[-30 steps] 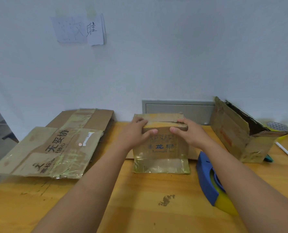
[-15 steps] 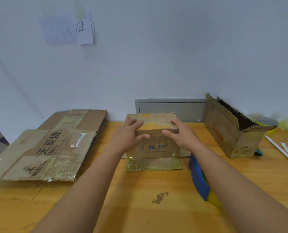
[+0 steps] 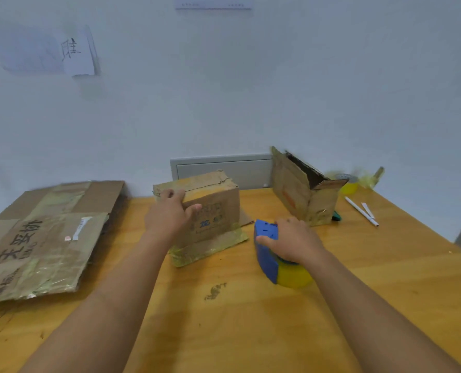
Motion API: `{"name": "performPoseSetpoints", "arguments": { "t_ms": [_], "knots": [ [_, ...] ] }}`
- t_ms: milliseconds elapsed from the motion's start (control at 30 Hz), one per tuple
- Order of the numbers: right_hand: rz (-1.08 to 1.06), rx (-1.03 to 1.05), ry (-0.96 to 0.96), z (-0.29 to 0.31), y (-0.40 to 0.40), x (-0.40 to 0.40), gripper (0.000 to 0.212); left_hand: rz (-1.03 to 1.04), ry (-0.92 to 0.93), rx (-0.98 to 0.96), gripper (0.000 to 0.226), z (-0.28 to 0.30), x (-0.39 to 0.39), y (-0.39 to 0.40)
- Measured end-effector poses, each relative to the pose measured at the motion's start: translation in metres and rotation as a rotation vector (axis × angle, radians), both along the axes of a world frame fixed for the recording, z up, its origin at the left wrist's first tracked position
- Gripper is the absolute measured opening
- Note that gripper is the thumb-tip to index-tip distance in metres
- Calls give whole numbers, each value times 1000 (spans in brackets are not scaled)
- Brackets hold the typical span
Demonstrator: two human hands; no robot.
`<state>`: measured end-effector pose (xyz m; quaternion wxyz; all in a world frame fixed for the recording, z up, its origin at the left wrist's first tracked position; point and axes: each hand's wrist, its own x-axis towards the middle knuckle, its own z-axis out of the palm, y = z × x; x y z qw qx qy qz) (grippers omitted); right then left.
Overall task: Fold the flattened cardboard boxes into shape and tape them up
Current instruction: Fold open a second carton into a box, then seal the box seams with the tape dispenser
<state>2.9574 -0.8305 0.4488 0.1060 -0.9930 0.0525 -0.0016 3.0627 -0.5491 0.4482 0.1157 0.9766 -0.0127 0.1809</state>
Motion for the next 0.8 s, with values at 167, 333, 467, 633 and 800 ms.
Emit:
{"name": "performPoseSetpoints", "arguments": {
  "t_ms": [167, 333, 467, 633, 800],
  "knots": [
    [-2, -64, 108, -20, 9, -31, 95, 8, 8, 8, 65, 1, -13, -6],
    [8, -19, -39, -29, 19, -42, 79, -12, -2, 11, 65, 2, -27, -6],
    [18, 43, -113, -30, 19, -45, 74, -17, 11, 17, 68, 3, -30, -4],
    [22, 161, -270, -27, 15, -47, 55, -35, 32, 22, 70, 4, -26, -3],
    [60, 197, -421, -12, 12, -44, 55, -69, 28, 29, 70, 6, -20, 2]
  ]
}}
